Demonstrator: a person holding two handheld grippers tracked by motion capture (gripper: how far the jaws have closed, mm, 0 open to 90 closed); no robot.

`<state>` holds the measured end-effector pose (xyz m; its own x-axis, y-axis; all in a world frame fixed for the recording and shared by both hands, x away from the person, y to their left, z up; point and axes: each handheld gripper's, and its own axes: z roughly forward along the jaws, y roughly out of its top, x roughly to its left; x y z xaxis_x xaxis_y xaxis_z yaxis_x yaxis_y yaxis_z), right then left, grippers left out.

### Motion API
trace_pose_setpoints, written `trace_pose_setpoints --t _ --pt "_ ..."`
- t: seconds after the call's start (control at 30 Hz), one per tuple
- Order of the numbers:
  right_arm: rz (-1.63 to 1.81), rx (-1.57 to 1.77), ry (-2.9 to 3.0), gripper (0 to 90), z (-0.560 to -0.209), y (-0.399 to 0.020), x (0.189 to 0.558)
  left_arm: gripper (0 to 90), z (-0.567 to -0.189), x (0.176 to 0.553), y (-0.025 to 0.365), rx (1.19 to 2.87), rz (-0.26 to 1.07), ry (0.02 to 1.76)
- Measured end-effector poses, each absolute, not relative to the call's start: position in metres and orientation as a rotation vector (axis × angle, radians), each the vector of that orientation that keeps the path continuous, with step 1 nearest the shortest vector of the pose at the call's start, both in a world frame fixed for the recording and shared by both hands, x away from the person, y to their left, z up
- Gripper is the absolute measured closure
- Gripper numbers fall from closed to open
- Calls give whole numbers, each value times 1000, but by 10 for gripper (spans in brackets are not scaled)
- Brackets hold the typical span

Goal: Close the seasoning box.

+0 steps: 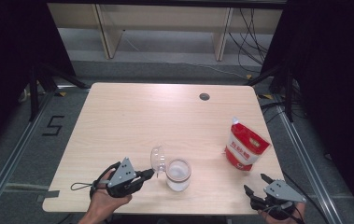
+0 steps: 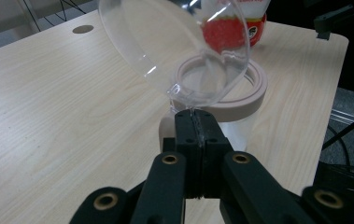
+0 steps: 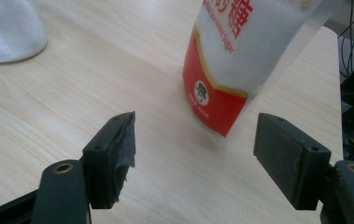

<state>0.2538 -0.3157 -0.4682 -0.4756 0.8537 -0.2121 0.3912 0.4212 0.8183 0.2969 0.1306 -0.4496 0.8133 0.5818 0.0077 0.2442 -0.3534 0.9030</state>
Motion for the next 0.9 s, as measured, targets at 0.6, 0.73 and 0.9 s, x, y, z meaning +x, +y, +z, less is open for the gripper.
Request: trace_pose_setpoints --t 0.6,0.73,0.9 --pt "946 1039 2073 306 -469 -313 256 866 -447 296 124 1943 399 596" --pt "953 1039 2083 306 -469 -312 256 862 -447 295 122 1948 397 585" --pt "941 1028 2068 306 -469 -312 256 856 -447 296 121 1946 393 558"
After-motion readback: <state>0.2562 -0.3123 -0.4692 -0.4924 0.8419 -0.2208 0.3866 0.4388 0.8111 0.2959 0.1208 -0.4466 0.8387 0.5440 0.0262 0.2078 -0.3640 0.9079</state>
